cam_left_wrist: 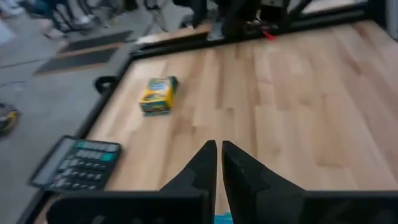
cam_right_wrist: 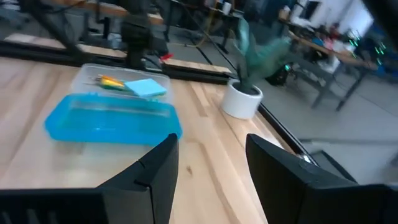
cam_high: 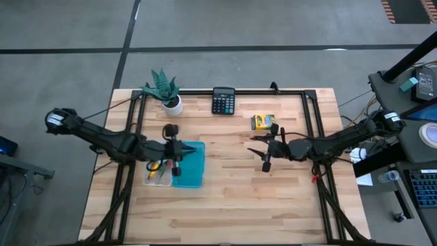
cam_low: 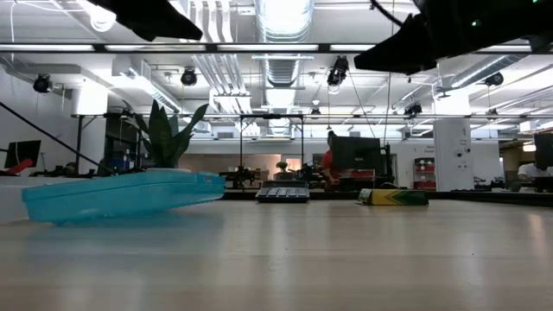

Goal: Pack school essentials
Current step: Put the yellow crayon box into the blue supply box

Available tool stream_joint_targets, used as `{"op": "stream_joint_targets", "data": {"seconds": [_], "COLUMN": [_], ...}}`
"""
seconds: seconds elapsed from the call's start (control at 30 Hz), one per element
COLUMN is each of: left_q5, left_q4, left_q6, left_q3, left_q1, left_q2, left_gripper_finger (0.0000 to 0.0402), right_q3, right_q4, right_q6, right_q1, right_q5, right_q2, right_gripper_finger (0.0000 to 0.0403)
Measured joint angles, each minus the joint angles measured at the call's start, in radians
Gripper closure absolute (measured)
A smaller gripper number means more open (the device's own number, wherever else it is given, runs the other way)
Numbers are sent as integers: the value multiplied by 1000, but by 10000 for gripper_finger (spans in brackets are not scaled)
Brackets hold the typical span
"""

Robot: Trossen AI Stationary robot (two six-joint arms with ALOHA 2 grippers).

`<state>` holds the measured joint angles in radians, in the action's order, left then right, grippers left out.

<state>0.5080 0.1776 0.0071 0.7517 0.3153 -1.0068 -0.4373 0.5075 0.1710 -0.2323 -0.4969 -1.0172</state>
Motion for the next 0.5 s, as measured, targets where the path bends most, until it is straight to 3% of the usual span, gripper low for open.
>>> {"op": "stream_joint_targets", "data": {"seconds": [0.13, 0.2, 0.3, 0.5], "left_q5": [90, 131, 172, 236], "left_q4": [-20, -19, -21, -47], "left_q6": [1, 2, 7, 31], "left_q3": [-33, -45, -50, -52], "left_q1": [0, -1, -1, -1], "left_q2": [61, 91, 122, 142], "left_gripper_finger": [394, 394, 394, 394], "right_q3": [-3, -33, -119, -331], "right_q4": [-24, -119, -360, -874], "right_q6": [-119, -192, -304, -519], "right_q1": [80, 133, 218, 408], "right_q5": [-3, 5, 24, 175], "right_q2": [9, 16, 17, -56], "right_gripper_finger": [228, 231, 240, 264]}}
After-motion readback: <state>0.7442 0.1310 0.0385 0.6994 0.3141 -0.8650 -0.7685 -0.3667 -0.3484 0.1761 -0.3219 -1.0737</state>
